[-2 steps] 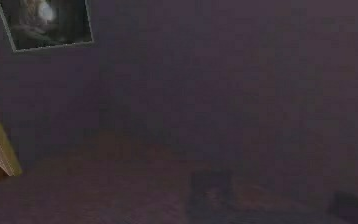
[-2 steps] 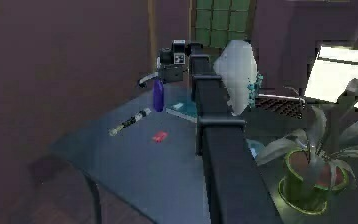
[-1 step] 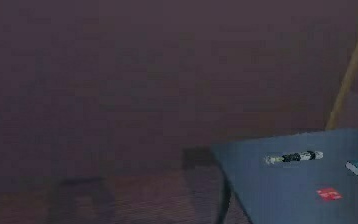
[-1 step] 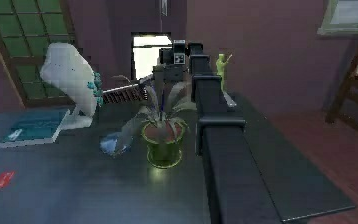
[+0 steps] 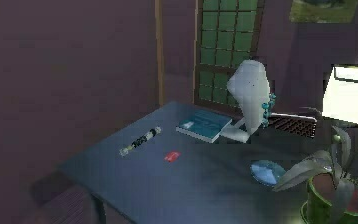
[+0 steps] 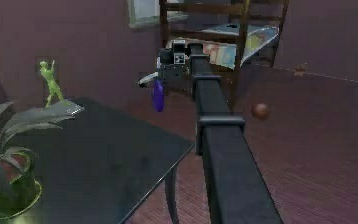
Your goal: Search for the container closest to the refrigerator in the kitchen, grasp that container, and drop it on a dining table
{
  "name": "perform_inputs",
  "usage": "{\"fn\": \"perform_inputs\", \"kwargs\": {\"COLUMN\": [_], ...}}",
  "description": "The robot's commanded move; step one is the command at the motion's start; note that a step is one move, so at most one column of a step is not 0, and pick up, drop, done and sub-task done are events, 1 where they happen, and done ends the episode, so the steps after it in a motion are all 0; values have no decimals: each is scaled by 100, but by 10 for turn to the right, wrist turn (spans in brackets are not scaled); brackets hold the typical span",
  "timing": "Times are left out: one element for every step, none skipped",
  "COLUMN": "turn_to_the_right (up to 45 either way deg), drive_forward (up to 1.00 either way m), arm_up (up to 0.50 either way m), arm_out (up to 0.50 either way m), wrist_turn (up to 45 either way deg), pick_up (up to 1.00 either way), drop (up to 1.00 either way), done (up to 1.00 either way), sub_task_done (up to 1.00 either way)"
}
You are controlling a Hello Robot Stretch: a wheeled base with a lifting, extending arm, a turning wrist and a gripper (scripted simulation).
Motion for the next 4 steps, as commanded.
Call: {"fn": "perform_inputs", "kwargs": {"turn_to_the_right": [60,0,-450,-450], "drive_forward": [0,10,0,0], "arm_up": [0,0,0,0], "arm_out": [0,0,0,0], "wrist_turn": [0,0,0,0], "pick_up": [0,0,0,0], "drop": [0,0,0,0], "done": [0,0,0,0], "sub_task_done": [0,0,0,0]}}
